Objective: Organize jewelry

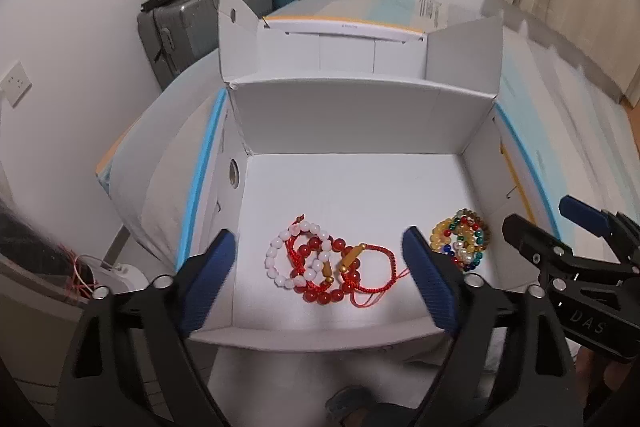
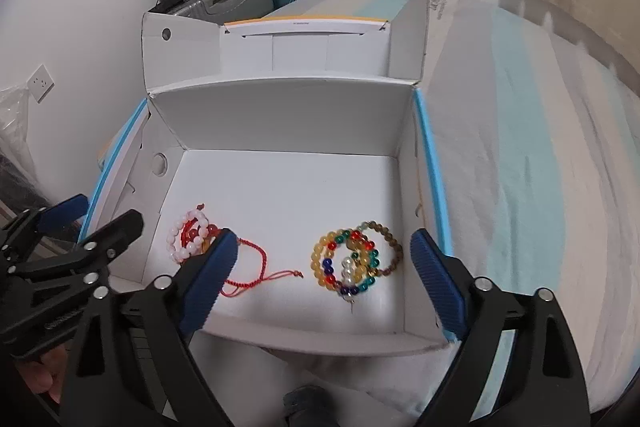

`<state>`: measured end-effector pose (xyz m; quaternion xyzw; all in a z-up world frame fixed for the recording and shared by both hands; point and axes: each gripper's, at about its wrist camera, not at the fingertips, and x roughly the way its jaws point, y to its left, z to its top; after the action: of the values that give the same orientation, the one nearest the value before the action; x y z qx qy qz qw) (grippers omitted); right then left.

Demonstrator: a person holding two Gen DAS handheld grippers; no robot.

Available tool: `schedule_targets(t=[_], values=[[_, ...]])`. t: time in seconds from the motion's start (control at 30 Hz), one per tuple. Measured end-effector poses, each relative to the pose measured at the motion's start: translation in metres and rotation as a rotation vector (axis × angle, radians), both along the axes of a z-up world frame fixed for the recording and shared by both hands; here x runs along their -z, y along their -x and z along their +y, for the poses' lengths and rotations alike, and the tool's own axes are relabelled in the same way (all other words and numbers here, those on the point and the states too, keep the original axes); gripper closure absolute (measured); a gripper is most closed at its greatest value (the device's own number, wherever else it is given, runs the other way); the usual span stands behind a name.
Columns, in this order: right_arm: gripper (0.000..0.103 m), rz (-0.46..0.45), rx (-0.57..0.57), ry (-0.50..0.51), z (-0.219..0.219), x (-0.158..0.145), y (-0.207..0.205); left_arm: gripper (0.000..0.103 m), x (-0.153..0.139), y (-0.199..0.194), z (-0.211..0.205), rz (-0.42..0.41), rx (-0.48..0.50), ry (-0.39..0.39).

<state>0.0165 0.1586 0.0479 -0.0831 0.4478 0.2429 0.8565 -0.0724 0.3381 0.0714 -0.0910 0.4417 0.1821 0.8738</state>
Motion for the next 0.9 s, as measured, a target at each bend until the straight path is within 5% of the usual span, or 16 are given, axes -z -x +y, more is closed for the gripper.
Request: schedule_targets(t=[0.1,0.37,0.9], values=[[0.012,-0.023,0.010,-0.015,-0.008,-0.005,0.013,0.006,-0.007,0.013,-0.004,-0.021,-0.007,-0.023],[0.008,-0.084,0.037,-0.027,-0.025,-0.010,0.056,0.006,-0.011,0.045,-0.013,-0.048,-0.016,-0.075],[0.008,-0.113,0.072,-0.032,-0.042,-0.006,0.094,0.006,-0.008,0.085,-0.024,-0.092,-0.007,-0.051]])
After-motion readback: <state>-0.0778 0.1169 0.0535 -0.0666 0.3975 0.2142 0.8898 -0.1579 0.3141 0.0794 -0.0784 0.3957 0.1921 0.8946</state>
